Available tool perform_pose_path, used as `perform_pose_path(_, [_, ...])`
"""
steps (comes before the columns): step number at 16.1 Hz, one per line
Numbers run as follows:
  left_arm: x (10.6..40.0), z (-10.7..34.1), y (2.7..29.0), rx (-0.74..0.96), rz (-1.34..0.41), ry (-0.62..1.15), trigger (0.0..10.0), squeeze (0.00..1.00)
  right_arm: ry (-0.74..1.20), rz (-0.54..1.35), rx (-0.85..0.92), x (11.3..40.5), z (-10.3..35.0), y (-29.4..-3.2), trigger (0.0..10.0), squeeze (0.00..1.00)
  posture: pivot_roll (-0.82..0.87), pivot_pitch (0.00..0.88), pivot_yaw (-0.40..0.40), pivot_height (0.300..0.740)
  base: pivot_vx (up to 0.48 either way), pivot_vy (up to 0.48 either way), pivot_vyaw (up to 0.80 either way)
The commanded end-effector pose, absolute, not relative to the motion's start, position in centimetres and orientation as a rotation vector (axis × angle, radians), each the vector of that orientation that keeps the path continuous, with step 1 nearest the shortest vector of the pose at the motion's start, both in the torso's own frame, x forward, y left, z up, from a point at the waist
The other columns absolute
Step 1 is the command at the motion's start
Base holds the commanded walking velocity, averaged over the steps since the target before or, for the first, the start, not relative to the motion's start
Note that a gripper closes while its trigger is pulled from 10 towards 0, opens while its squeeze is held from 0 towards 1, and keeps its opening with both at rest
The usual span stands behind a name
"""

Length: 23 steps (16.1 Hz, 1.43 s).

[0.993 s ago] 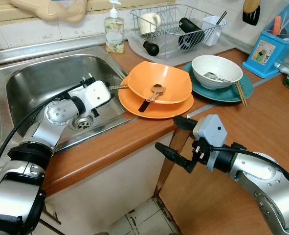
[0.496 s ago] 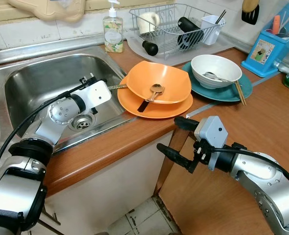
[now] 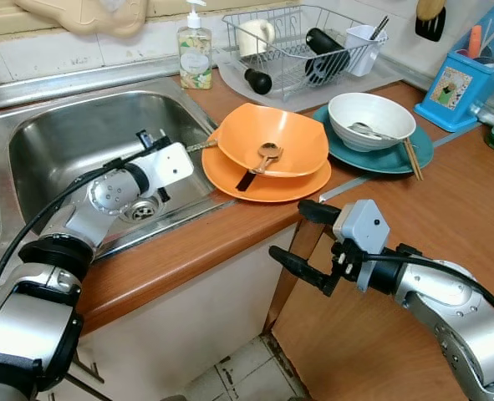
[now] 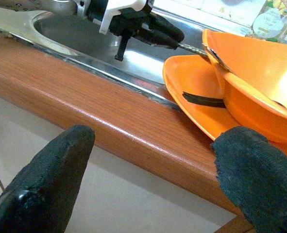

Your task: Kitchen organization

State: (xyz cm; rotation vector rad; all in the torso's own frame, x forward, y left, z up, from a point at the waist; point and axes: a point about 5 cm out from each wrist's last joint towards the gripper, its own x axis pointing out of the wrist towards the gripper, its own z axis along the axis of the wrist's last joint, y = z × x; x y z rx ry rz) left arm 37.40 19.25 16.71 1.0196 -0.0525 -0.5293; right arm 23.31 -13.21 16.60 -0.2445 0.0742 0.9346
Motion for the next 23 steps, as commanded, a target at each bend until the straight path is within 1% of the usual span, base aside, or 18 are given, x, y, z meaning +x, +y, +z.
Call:
perform_pose_path(1, [37.7, 17.5, 19.0, 1.055, -0.523, -0.080, 10.0, 0.00, 0.077, 0.945, -0.259, 23.0, 16.6, -13.0, 10.0, 0.00, -0.15, 0.000, -0.021, 0.740, 0.000, 0.000, 0.00])
perform_pose_path(2, [37.8, 17.6, 19.1, 1.044, -0.515, -0.081, 10.0, 0.00, 0.076, 0.946, -0.259, 23.0, 16.7, -13.0, 10.0, 0.00, -0.15, 0.000, -0.021, 0.740, 0.000, 0.000, 0.00])
perform_pose_path(3, [37.8, 17.7, 19.1, 1.031, -0.513, -0.080, 10.0, 0.06, 0.075, 0.947, -0.259, 23.0, 16.7, -12.9, 10.0, 0.00, -0.15, 0.000, -0.021, 0.740, 0.000, 0.000, 0.00])
perform_pose_path(4, [37.9, 17.8, 19.1, 1.025, -0.509, -0.083, 10.0, 1.00, 0.074, 0.948, -0.260, 23.0, 16.8, -12.8, 10.0, 0.00, -0.15, 0.000, -0.021, 0.740, 0.000, 0.000, 0.00])
perform_pose_path(7, [38.0, 18.1, 19.2, 1.069, -0.493, -0.101, 10.0, 1.00, 0.074, 0.950, -0.261, 23.0, 16.8, -12.7, 10.0, 0.00, -0.15, 0.000, -0.021, 0.740, 0.000, 0.000, 0.00])
perform_pose_path(8, [38.0, 18.1, 19.1, 1.083, -0.492, -0.104, 10.0, 0.09, 0.075, 0.951, -0.262, 23.0, 16.7, -12.7, 10.0, 0.00, -0.15, 0.000, -0.021, 0.740, 0.000, 0.000, 0.00])
perform_pose_path(9, [38.0, 18.1, 19.1, 1.098, -0.494, -0.106, 10.0, 0.00, 0.076, 0.951, -0.261, 23.0, 16.6, -12.7, 10.0, 0.00, -0.15, 0.000, -0.021, 0.740, 0.000, 0.000, 0.00])
perform_pose_path(12, [38.0, 18.0, 19.0, 1.125, -0.505, -0.104, 10.0, 0.00, 0.084, 0.947, -0.262, 23.1, 16.3, -13.1, 10.0, 0.00, -0.15, 0.000, -0.018, 0.740, 0.000, 0.000, 0.00])
perform_pose_path(13, [38.0, 18.0, 18.9, 1.103, -0.511, -0.102, 10.0, 0.93, 0.089, 0.943, -0.263, 23.3, 16.1, -13.4, 10.0, 0.00, -0.15, 0.000, -0.018, 0.740, 0.000, 0.000, 0.00])
perform_pose_path(14, [38.0, 18.0, 18.9, 1.100, -0.513, -0.100, 10.0, 0.93, 0.090, 0.942, -0.264, 23.3, 16.1, -13.4, 10.0, 0.00, -0.15, 0.000, -0.018, 0.740, 0.000, 0.000, 0.00])
perform_pose_path(15, [38.0, 18.0, 18.9, 1.105, -0.515, -0.099, 10.0, 1.00, 0.092, 0.941, -0.264, 23.4, 16.0, -13.6, 10.0, 0.00, -0.15, 0.000, -0.018, 0.740, 0.000, 0.000, 0.00])
perform_pose_path(17, [38.1, 18.0, 19.1, 1.152, -0.502, -0.096, 10.0, 1.00, 0.093, 0.939, -0.265, 23.5, 15.9, -13.7, 10.0, 0.00, -0.15, 0.000, -0.017, 0.740, 0.000, 0.000, 0.00])
perform_pose_path(18, [38.1, 18.0, 19.1, 1.166, -0.496, -0.094, 10.0, 0.22, 0.094, 0.939, -0.265, 23.5, 15.9, -13.8, 10.0, 0.00, -0.15, 0.000, -0.017, 0.740, 0.000, 0.000, 0.00])
perform_pose_path(19, [38.1, 18.0, 19.1, 1.176, -0.491, -0.091, 10.0, 0.00, 0.095, 0.938, -0.265, 23.6, 15.9, -13.8, 10.0, 0.00, -0.15, 0.000, -0.016, 0.740, 0.000, 0.000, 0.00])
perform_pose_path(23, [38.4, 17.8, 19.1, 1.204, -0.456, -0.079, 10.0, 0.00, 0.089, 0.943, -0.267, 23.9, 15.7, -13.3, 10.0, 0.00, -0.15, 0.000, -0.016, 0.740, 0.000, 0.000, 0.00])
